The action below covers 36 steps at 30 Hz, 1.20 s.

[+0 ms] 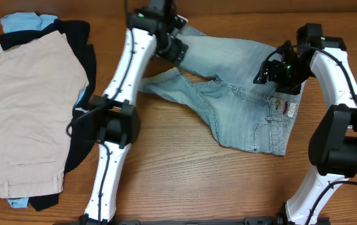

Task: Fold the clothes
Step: 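Grasp a jeans leg hem with the left gripper and pull it straight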

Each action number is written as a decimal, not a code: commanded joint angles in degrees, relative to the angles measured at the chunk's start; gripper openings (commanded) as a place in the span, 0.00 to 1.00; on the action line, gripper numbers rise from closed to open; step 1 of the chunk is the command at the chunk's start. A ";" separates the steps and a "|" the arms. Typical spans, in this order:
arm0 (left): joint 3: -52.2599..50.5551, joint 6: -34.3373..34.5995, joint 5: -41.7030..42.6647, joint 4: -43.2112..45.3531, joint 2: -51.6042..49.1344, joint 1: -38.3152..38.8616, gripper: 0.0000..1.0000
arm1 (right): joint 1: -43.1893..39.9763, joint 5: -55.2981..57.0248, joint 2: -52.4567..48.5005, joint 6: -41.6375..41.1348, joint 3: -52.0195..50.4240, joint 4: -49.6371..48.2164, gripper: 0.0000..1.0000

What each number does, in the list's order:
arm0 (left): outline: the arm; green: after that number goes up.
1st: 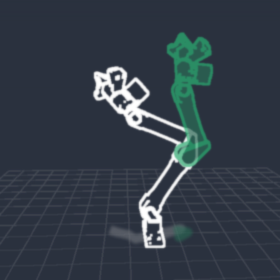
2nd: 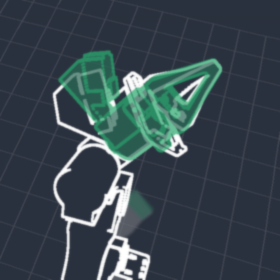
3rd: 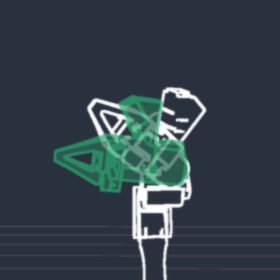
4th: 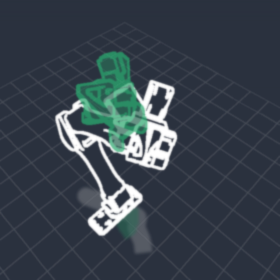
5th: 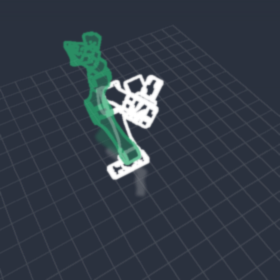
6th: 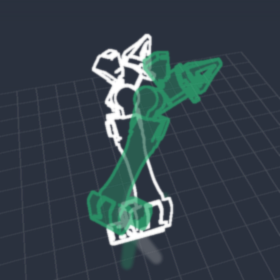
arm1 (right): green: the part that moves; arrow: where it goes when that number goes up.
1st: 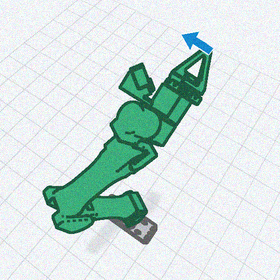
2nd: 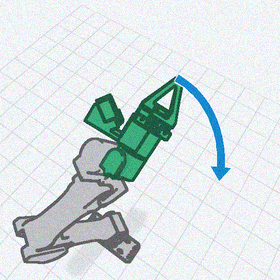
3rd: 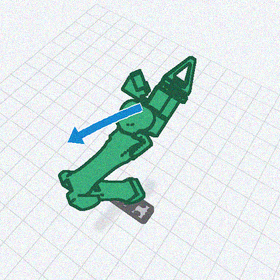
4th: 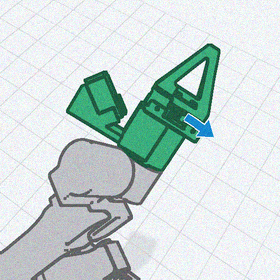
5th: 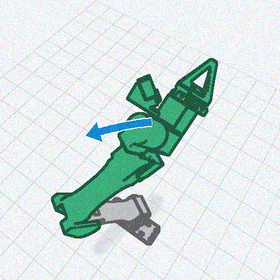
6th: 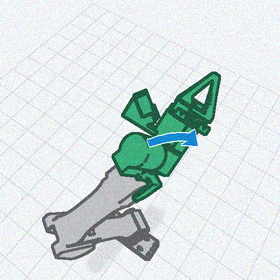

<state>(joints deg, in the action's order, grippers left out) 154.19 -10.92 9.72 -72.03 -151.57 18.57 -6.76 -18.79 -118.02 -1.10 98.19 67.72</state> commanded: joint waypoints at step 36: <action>5.29 16.76 -7.32 -8.17 -6.27 2.12 0.51 | -0.15 1.40 1.86 -0.61 0.46 -1.64 0.88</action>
<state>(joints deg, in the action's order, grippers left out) 158.30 4.75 1.50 -79.85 -159.02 20.60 -6.76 -17.58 -118.02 -1.50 98.19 66.08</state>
